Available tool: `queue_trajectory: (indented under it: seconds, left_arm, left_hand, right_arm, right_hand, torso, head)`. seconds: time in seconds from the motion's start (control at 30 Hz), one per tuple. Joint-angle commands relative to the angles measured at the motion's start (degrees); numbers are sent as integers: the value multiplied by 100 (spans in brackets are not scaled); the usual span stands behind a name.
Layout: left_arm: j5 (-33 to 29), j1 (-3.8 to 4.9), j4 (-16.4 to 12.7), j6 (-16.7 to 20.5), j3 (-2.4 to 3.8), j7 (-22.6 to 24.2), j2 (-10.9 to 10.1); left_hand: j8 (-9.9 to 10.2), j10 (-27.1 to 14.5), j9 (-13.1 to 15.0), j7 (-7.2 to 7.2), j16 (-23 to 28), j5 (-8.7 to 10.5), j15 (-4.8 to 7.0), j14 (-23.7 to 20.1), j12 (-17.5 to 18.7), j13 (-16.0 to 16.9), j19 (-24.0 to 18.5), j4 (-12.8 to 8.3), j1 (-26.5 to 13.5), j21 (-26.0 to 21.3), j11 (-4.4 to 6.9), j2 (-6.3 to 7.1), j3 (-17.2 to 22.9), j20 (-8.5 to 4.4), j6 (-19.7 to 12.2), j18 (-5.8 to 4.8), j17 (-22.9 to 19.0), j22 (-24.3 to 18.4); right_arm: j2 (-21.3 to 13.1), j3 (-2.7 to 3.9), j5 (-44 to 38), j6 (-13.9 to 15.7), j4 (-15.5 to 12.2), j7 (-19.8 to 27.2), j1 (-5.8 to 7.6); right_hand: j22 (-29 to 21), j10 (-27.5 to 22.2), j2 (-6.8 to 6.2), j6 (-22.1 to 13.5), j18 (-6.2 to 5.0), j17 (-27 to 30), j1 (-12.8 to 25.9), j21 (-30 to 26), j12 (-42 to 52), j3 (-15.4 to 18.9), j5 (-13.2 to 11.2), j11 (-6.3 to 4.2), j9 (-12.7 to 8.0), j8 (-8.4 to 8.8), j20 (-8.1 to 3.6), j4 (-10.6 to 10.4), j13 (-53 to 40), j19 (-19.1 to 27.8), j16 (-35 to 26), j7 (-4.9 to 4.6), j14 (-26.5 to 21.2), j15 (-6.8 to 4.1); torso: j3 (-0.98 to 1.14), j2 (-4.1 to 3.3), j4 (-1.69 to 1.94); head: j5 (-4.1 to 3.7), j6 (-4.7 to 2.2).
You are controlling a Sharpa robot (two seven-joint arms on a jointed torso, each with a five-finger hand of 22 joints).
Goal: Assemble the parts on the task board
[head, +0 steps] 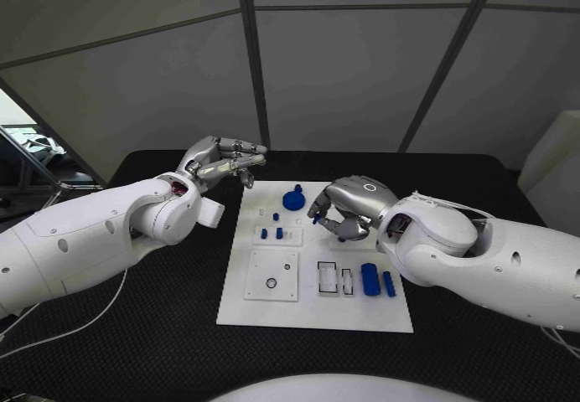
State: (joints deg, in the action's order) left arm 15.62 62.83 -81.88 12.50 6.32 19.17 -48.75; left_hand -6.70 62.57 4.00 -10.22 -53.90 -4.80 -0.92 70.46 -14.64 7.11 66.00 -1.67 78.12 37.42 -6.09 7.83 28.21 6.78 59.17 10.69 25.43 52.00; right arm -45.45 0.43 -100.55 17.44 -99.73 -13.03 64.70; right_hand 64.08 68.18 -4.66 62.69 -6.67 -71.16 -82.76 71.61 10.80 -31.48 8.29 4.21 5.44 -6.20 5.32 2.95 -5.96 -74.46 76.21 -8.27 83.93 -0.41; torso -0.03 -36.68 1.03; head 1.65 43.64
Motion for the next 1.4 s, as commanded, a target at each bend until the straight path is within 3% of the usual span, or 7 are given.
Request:
queue_trajectory:
  seconds: [0.03, 0.13, 0.23, 0.33, 0.57, 1.03, 1.4]
  left_arm:
    - [-34, 9, 9, -69, 5, 70, 35]
    - [-34, 9, 13, -71, 4, 62, 65]
    - [-34, 10, 13, -75, 4, 57, 89]
    - [-34, 10, 13, -76, 4, 55, 99]
    - [-34, 11, 23, -86, 1, 41, 139]
    - [-34, 11, 22, -96, -5, 20, 183]
    - [-34, 12, 14, -91, -5, -4, 184]
  left_hand:
    - [-20, -34, -9, -5, 20, -16, -16, -24, -24, -7, -33, -11, -56, -28, 8, -4, -36, -9, 0, -23, -5, -5]
    - [-20, -34, -9, -5, 20, -16, -16, -24, -24, -7, -33, -11, -56, -28, 8, -4, -36, -9, 0, -23, -5, -5]
    - [-20, -34, -9, -5, 20, -16, -16, -24, -24, -7, -33, -11, -56, -28, 8, -4, -36, -9, 0, -23, -5, -5]
    - [-20, -34, -9, -5, 20, -16, -16, -24, -24, -7, -33, -11, -56, -28, 8, -4, -36, -9, 0, -23, -5, -5]
    - [-19, -37, -10, -7, 21, -16, -16, -25, -25, -8, -33, -11, -56, -30, 7, -5, -39, -8, -3, -23, -8, -7]
    - [-16, -44, -11, -13, 24, -17, -19, -26, -27, -10, -35, -8, -57, -37, 3, -7, -46, -6, -11, -23, -16, -10]
    - [-3, -70, -17, -35, 27, -18, -28, -27, -33, -17, -36, -3, -60, -53, -12, -5, -68, -1, -46, -24, -35, -20]
  right_arm:
    - [188, -2, 196, 48, -53, 132, 2]
    - [390, -24, 213, -23, -13, 173, -52]
    - [551, -96, 221, -74, 68, 211, -131]
    - [662, -134, 216, -105, 148, 239, -213]
    - [916, -180, 138, -235, 380, 281, -397]
    - [1074, -267, 43, -585, 608, 275, -451]
    - [1088, -281, 6, -764, 680, 344, -459]
  right_hand:
    - [-10, 17, -1, 3, 91, 9, 75, 8, -33, -24, 2, 27, 2, 24, 6, 15, 12, -23, 18, -55, 277, -3]
    - [-14, 13, -2, -2, 89, 12, 83, 6, -43, -29, -2, 30, 0, 30, 8, 20, 15, -18, 18, -58, 276, 0]
    - [-16, 13, -2, -2, 89, 12, 84, 5, -45, -30, -3, 30, 0, 31, 8, 21, 15, -16, 19, -58, 276, 0]
    - [-22, 11, -2, -5, 87, 13, 87, 1, -51, -35, -3, 31, -1, 36, 9, 26, 17, -11, 19, -60, 276, 1]
    - [-22, 8, -5, -8, 86, 11, 94, 2, -63, -42, 0, 35, -2, 43, 12, 38, 19, -7, 24, -63, 276, 4]
    - [-35, 12, -19, -7, 82, 32, 130, -6, -83, -35, -10, 40, -3, 54, 19, 49, 22, 11, 15, -68, 271, 10]
    - [-27, 15, -37, -5, 83, 32, 152, 0, -94, -23, -10, 41, -4, 60, 23, 59, 23, 12, 18, -69, 270, 13]
  torso:
    - [-4, -6, 11]
    - [-8, -8, 14]
    - [-15, -7, 17]
    - [-6, -4, 0]
    - [-3, -4, 6]
    - [-4, -10, 2]
    - [-8, 3, 5]
  head:
    - [112, 31]
    - [147, 51]
    - [219, 76]
    - [285, 112]
    - [401, 180]
    - [536, 231]
    - [547, 270]
